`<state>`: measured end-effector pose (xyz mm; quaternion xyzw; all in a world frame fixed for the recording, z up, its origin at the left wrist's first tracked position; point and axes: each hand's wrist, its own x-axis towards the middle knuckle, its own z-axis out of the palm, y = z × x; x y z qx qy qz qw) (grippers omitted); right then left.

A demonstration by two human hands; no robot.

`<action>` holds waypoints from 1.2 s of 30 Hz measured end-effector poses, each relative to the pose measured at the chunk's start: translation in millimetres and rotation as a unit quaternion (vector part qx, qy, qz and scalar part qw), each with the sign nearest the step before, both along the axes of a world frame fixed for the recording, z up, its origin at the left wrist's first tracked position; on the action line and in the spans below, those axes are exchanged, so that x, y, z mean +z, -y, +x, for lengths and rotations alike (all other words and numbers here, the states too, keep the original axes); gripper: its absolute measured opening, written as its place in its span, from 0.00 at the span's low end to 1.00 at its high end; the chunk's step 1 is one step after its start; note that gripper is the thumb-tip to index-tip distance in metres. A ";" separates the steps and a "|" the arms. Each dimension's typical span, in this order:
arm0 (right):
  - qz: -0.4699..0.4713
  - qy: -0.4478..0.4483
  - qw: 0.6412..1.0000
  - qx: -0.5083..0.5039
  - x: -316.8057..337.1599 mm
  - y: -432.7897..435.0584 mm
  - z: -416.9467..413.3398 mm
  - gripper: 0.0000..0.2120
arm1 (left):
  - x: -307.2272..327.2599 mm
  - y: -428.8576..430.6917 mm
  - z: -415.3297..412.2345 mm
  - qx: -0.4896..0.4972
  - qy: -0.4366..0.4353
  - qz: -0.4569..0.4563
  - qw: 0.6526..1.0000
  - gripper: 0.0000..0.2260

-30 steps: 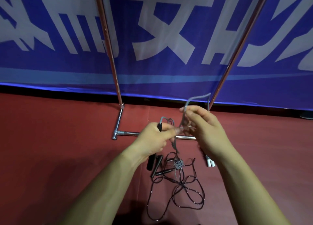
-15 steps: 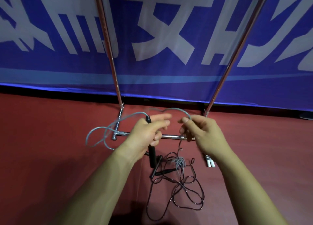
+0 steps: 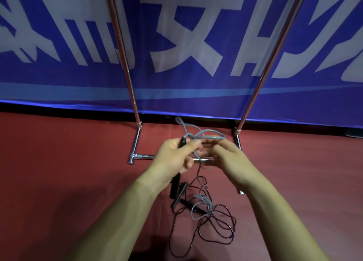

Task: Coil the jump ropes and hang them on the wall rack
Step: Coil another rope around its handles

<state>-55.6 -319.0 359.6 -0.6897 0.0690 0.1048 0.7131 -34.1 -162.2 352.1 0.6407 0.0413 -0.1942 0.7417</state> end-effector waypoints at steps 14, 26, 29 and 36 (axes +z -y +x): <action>-0.020 0.078 0.997 -0.001 6.7 -4.5 0.0 0.08 | 1.9 -8.1 5.1 0.063 -0.093 -0.034 0.993 0.13; 0.066 0.093 0.987 -0.111 12.9 0.0 4.3 0.04 | 3.3 -4.2 -4.9 -0.066 -0.006 0.063 0.996 0.05; 0.056 0.073 0.996 -0.010 -0.3 4.3 1.8 0.09 | 7.4 -2.1 -2.0 0.001 -0.014 0.001 1.000 0.06; -0.319 0.056 0.933 0.158 -27.9 5.6 -2.7 0.07 | 16.6 -5.7 3.6 0.058 -0.049 -0.121 0.990 0.07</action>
